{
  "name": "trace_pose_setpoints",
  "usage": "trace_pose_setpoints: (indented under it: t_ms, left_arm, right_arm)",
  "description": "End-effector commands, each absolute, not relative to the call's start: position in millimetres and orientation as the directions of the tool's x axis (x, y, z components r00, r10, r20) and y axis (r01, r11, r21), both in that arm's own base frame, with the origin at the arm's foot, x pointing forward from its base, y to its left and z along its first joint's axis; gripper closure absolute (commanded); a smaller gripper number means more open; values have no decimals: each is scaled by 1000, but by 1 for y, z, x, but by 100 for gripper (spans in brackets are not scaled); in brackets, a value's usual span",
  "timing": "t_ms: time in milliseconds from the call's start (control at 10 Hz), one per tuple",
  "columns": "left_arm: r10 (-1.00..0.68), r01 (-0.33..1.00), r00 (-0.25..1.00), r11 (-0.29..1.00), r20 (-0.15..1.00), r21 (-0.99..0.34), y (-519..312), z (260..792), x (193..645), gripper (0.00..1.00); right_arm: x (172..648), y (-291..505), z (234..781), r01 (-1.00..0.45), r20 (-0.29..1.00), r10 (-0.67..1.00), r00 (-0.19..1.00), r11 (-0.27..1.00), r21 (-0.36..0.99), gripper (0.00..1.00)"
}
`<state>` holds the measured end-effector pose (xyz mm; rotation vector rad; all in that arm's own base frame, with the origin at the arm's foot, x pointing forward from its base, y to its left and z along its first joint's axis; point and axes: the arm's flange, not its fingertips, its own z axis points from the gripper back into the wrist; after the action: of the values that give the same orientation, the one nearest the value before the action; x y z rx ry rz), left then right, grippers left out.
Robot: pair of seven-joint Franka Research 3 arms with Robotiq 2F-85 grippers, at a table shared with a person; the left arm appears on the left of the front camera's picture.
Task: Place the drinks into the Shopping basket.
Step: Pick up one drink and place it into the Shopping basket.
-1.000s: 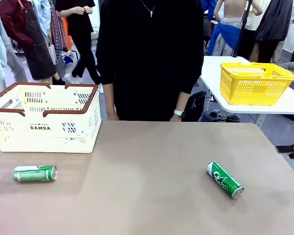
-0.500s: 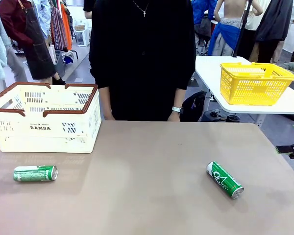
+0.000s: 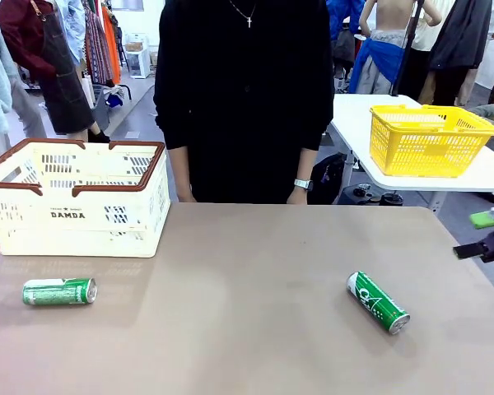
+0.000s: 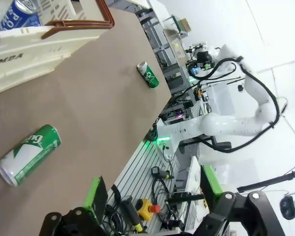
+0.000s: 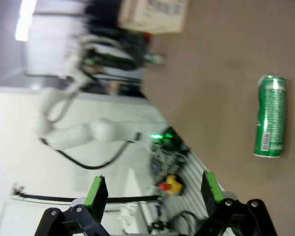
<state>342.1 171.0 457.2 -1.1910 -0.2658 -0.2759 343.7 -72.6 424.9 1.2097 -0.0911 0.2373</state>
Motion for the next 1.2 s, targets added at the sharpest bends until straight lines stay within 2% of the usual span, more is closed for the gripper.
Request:
trace_pose_setpoints:
  t_ms: [0,200,300,400,500,600,700,800,900,1000,1100]
  left_arm:
    - [-71,338,939,348,335,-874,171,459,340,0]
    - [-71,338,939,348,335,-874,171,459,340,0]
    - [-71,338,939,348,335,-874,171,459,340,0]
    - [-71,338,939,348,335,-874,171,459,340,0]
    - [-71,338,939,348,335,-874,171,459,340,0]
    - [-71,338,939,348,335,-874,171,459,340,0]
    - [-71,338,939,348,335,-874,171,459,340,0]
    - [-71,338,939,348,335,-874,171,459,340,0]
    - [-71,338,939,348,335,-874,171,459,340,0]
    - [-71,338,939,348,335,-874,171,459,340,0]
    - [-71,338,939,348,335,-874,171,459,340,0]
  right_arm:
    - [341,9,455,-278,115,302,946,584,763,0]
    - [350,63,457,-323,58,344,937,791,519,0]
    - [350,79,456,-328,47,335,941,872,362,0]
    - [351,89,455,-292,16,300,954,916,276,0]
    - [351,94,448,-242,-29,255,967,944,224,0]
    - [351,96,442,-176,-20,183,983,966,191,0]
    - [352,90,440,-21,-6,23,1000,980,199,0]
    - [350,97,450,-278,16,282,959,934,223,0]
    - [350,97,450,-278,16,282,959,934,223,0]
    - [351,89,442,-170,-2,174,985,965,201,0]
    - [362,93,431,-180,47,176,983,979,100,0]
